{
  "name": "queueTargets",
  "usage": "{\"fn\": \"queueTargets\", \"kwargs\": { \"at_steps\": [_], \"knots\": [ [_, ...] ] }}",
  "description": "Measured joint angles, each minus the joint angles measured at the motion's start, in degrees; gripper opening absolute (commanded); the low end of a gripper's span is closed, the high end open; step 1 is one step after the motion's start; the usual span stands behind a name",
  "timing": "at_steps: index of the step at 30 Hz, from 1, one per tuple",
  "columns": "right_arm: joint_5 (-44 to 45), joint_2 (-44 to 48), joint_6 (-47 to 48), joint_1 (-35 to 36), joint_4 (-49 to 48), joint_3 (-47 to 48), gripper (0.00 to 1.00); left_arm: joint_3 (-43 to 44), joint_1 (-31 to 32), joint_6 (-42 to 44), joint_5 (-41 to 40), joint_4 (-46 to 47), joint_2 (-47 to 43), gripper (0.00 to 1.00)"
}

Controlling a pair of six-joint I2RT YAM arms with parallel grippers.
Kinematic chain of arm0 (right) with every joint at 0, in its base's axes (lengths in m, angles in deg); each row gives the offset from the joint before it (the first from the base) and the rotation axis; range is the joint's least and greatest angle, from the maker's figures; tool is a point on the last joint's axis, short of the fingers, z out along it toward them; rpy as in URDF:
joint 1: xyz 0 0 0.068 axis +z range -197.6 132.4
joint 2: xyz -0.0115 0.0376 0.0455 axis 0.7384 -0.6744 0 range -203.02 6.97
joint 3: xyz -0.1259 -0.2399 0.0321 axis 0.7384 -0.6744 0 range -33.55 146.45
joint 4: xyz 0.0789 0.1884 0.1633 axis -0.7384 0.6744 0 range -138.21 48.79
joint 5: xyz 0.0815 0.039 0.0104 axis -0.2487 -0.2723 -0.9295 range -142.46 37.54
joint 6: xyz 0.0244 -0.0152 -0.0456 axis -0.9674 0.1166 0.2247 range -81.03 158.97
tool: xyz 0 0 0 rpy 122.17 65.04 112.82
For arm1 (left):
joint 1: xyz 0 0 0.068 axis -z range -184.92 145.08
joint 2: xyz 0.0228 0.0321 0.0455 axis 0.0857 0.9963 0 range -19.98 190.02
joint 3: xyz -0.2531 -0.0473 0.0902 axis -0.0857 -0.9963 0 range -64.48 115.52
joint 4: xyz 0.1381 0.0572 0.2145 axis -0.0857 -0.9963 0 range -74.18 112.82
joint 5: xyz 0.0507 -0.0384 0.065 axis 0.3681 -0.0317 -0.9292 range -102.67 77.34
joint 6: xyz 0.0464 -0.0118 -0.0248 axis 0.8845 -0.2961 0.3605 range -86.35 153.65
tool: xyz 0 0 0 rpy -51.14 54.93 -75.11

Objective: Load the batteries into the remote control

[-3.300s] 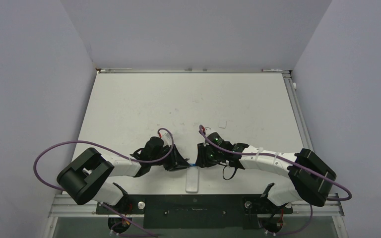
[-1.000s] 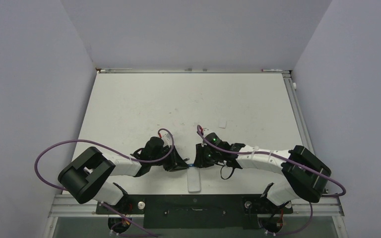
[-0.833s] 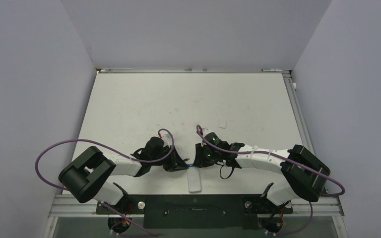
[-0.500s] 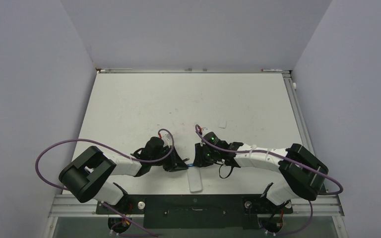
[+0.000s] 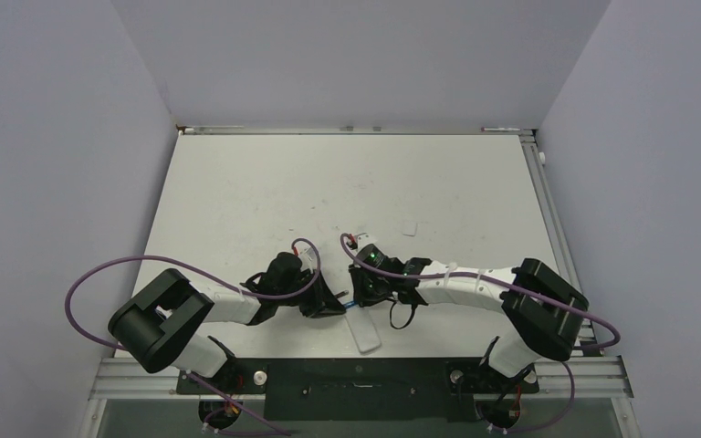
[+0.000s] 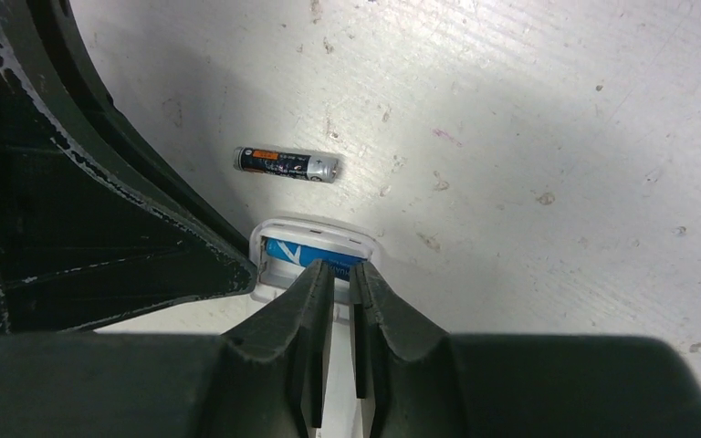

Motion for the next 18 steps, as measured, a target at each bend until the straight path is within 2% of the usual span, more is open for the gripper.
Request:
{"fn": "queueTargets", "kwargs": {
  "at_steps": [10, 18],
  "knots": [
    [7.2, -3.9, 1.9, 3.6, 4.3, 5.1, 0.09, 0.0, 0.0, 0.0, 0.5, -0.5, 0.0, 0.12],
    [8.3, -6.6, 2.0, 6.8, 3.7, 7.3, 0.09, 0.3, -0.1, 0.0, 0.4, -0.3, 0.0, 0.12]
  ]
}}
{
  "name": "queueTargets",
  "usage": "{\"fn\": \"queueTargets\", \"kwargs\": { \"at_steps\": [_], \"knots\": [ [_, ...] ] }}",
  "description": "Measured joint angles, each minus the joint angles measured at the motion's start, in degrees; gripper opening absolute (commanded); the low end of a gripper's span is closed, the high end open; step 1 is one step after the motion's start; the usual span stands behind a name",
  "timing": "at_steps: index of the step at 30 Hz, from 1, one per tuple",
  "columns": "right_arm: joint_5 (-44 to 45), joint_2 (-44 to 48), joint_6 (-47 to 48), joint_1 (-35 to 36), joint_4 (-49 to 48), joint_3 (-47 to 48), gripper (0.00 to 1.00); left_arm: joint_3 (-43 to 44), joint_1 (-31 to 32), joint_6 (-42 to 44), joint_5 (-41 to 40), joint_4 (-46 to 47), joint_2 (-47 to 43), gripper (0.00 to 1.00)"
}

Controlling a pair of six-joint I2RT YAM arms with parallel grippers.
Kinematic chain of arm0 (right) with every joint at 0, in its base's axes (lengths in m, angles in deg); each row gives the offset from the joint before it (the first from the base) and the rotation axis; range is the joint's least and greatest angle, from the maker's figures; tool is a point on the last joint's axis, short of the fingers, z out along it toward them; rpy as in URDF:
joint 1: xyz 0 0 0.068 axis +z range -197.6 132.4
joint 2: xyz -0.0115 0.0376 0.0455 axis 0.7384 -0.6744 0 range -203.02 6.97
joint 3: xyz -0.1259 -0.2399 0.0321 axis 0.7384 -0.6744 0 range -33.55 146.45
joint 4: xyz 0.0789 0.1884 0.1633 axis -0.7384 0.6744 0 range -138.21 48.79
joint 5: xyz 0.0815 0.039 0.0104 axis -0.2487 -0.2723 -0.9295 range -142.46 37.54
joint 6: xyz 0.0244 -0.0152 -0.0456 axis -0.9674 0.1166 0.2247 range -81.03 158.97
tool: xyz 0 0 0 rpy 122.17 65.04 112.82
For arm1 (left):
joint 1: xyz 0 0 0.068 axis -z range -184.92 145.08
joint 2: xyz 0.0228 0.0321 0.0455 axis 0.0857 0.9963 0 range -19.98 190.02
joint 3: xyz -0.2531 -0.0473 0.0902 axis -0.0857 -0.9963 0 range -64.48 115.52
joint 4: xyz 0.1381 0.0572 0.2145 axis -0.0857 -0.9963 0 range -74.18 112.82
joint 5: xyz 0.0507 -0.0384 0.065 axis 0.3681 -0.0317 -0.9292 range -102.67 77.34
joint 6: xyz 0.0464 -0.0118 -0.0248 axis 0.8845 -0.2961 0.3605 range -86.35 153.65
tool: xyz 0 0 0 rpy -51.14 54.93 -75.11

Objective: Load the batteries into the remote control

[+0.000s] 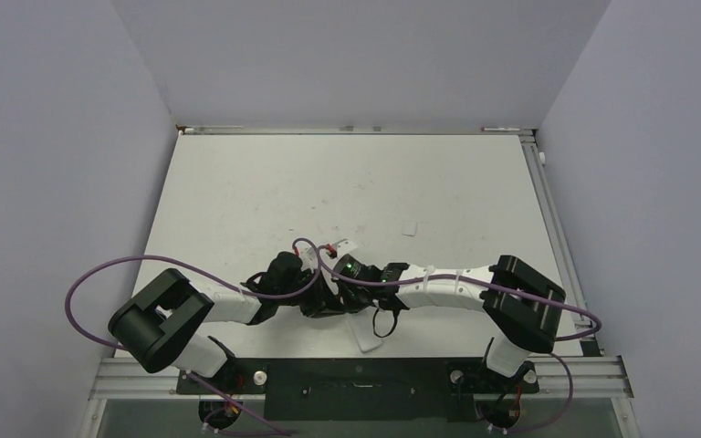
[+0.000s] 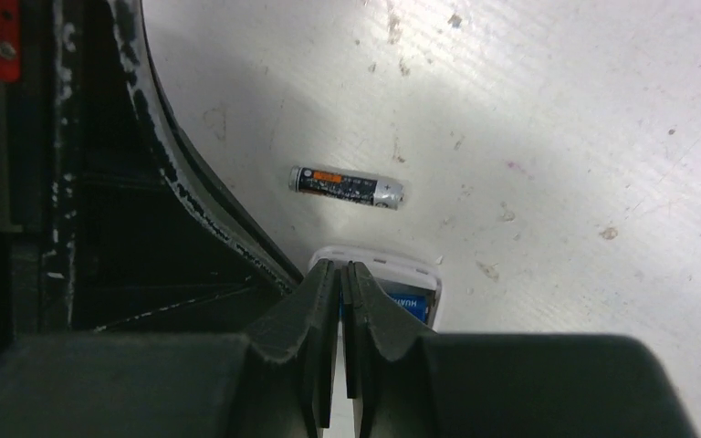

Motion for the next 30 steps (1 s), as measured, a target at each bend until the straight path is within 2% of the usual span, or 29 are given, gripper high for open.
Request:
{"fn": "queueTargets", "kwargs": {
  "at_steps": [8, 15, 23, 30],
  "knots": [
    [1.0, -0.1, -0.3, 0.7, 1.3, 0.0, 0.09, 0.0, 0.0, 0.0, 0.0, 0.0, 0.0, 0.12],
    [3.2, 0.3, -0.4, 0.8, 3.7, 0.5, 0.16, 0.5, 0.0, 0.0, -0.2, 0.0, -0.1, 0.13],
    [7.1, 4.2, -0.3, 0.7, 8.8, 0.6, 0.34, 1.5, 0.0, 1.5, -0.9, -2.8, -1.5, 0.19],
    [6.5, 9.8, 0.0, 0.7, 10.1, 0.2, 0.53, 3.8, -0.1, 4.0, -2.2, -9.7, -4.9, 0.39]
  ]
}}
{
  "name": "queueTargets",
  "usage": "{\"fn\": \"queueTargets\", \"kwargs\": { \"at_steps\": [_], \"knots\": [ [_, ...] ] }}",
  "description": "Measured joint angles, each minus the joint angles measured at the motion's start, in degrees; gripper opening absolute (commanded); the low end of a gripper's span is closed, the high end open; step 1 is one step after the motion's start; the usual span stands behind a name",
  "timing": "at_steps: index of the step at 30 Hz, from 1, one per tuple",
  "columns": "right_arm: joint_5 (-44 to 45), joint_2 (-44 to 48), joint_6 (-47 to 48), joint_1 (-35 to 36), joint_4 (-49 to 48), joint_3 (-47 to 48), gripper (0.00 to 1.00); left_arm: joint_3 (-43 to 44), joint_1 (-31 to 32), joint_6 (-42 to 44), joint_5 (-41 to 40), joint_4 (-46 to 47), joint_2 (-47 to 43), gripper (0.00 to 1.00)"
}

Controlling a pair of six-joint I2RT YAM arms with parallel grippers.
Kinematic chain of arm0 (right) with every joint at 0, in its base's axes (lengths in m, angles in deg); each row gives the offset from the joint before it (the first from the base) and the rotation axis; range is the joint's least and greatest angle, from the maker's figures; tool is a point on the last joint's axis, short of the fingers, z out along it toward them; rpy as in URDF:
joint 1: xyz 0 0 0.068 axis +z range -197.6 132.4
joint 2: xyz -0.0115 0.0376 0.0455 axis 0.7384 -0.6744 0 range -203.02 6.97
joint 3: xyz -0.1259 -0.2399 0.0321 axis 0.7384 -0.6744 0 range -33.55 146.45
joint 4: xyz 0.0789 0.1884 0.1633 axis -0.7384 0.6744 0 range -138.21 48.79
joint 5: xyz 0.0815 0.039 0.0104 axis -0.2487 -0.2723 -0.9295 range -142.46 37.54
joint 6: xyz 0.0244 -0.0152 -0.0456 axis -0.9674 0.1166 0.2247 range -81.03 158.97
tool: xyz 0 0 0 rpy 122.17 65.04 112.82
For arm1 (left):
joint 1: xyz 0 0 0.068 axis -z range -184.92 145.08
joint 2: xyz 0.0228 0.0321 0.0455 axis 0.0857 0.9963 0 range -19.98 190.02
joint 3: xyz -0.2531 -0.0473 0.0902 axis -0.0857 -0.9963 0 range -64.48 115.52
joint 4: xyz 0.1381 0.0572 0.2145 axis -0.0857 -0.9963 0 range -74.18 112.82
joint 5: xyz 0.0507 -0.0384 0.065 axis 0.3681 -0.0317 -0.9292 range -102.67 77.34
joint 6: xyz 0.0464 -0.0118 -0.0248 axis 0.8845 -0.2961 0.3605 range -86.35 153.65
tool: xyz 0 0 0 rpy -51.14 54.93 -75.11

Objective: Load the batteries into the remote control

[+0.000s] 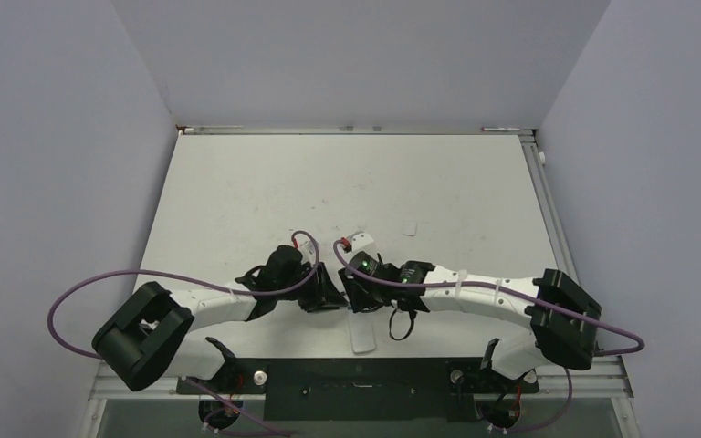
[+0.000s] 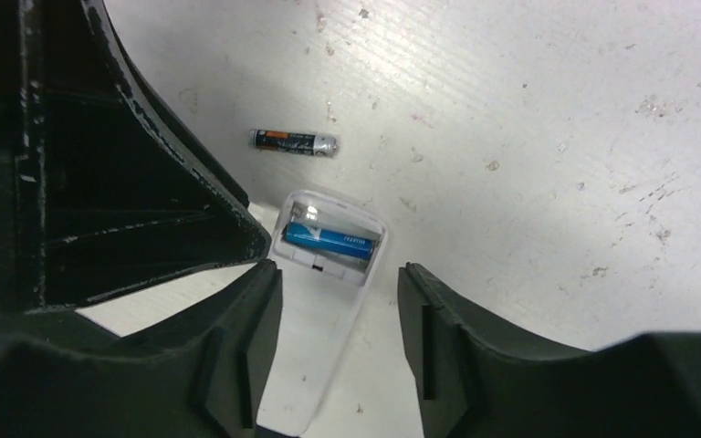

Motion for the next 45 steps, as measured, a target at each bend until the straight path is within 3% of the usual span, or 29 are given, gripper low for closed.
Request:
{"fn": "queueTargets", "kwargs": {
  "at_steps": [8, 18, 24, 27, 38, 40, 43, 45],
  "knots": [
    [-4.3, 6.8, -4.5, 0.1, -2.2, -9.2, 0.66, 0.6, 0.0, 2.1, -5.3, -13.1, -11.9, 0.67],
    [-3.8, 7.7, -11.6, 6.4, -4.3, -13.0, 0.70, 2.0, -0.3, 2.6, -12.1, -27.6, -25.5, 0.82],
    [-0.5, 2.4, -15.1, 10.5, -5.3, -12.2, 0.70, 2.3, -0.4, 2.5, -13.6, -32.1, -30.0, 0.98],
    [1.5, -0.5, -16.5, 12.3, -5.1, -10.0, 0.69, 2.3, -0.4, 2.4, -13.7, -33.6, -31.5, 0.96],
    [10.0, -9.0, -21.7, 15.5, 1.6, -1.5, 0.54, 2.3, -0.4, 2.4, -13.8, -36.5, -34.3, 0.96],
    [10.9, -9.8, -22.6, 15.8, 2.8, -0.7, 0.43, 2.3, -0.4, 2.4, -13.9, -36.6, -34.3, 0.96],
    [11.6, -11.2, -23.2, 15.9, 4.7, 1.0, 0.13, 2.3, -0.4, 2.4, -14.1, -36.7, -34.3, 0.96],
    [12.1, -11.5, -23.4, 16.1, 5.4, 1.6, 0.09, 2.3, -0.4, 2.4, -14.2, -36.7, -34.2, 0.96]
  ]
}}
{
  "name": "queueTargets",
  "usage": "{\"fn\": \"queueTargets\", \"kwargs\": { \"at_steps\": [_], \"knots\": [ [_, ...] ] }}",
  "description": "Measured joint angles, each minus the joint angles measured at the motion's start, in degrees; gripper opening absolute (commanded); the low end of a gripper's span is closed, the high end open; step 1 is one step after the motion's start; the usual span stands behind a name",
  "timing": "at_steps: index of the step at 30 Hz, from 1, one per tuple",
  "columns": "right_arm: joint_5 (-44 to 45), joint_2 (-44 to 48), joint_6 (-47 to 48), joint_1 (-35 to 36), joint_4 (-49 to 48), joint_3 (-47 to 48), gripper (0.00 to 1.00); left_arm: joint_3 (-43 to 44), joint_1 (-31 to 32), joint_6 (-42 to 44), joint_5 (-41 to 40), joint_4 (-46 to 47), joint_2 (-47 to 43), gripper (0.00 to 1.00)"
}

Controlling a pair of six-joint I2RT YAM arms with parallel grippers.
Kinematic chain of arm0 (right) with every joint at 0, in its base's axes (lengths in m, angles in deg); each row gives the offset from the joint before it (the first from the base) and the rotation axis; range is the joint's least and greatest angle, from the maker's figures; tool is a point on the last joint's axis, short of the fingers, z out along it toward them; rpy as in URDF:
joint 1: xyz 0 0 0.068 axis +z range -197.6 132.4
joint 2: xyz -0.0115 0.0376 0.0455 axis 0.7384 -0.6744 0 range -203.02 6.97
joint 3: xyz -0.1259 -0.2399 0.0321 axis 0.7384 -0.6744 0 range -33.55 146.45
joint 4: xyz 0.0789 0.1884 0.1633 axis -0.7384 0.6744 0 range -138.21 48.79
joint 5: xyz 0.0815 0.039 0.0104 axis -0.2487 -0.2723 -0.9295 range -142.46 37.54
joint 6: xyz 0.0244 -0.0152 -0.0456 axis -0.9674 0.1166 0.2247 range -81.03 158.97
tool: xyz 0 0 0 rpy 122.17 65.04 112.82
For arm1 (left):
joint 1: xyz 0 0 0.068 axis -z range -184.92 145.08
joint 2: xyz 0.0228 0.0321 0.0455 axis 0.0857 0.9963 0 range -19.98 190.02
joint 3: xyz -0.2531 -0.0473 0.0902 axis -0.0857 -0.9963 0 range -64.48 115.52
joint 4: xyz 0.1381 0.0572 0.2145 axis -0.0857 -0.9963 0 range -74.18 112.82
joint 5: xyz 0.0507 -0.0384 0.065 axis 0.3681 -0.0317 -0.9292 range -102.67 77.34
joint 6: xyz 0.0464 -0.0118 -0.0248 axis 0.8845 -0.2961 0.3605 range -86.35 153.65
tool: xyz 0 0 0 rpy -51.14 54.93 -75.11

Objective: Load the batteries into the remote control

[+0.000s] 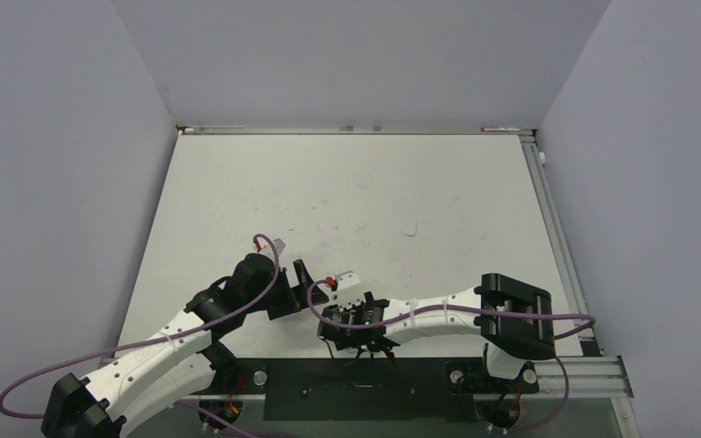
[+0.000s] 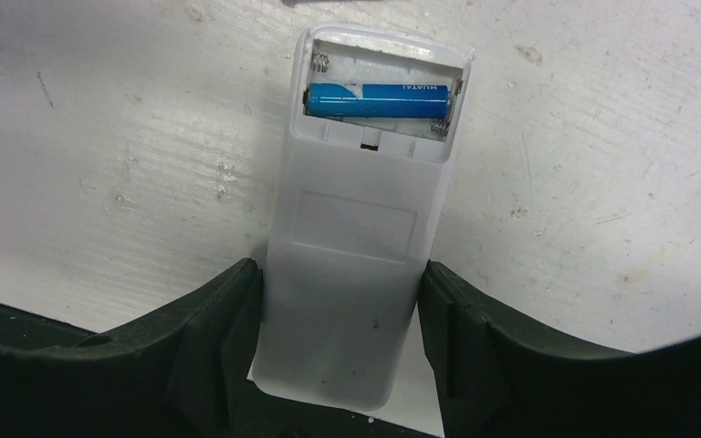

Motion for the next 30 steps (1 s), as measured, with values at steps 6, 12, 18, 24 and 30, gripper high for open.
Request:
{"fn": "queueTargets", "kwargs": {
  "at_steps": [6, 12, 18, 24, 30],
  "knots": [
    [-0.5, 2.0, 0.6, -0.9, 0.5, -1.2, 0.09, 0.0, 0.0, 0.0, -0.4, -0.1, 0.0, 0.96],
    [-7.6, 19.0, 4.0, -11.5, -2.6, -7.6, 0.09, 1.3, 0.0, 0.0, -0.6, -0.5, 0.5, 0.96],
    [-25.5, 35.6, 7.0, -27.2, -15.0, -13.8, 0.09, 2.2, -0.5, 0.0, -0.4, 0.0, 0.3, 0.96],
    [-48.0, 42.7, -3.5, -41.0, -41.6, -25.8, 0.08, 2.2, -1.2, -0.2, 1.6, 3.0, 0.2, 0.96],
    [-60.0, 38.6, -27.6, -45.0, -85.1, -35.6, 0.09, 2.2, -2.2, -1.0, 4.4, 7.4, 0.2, 0.96]
  ]
}}
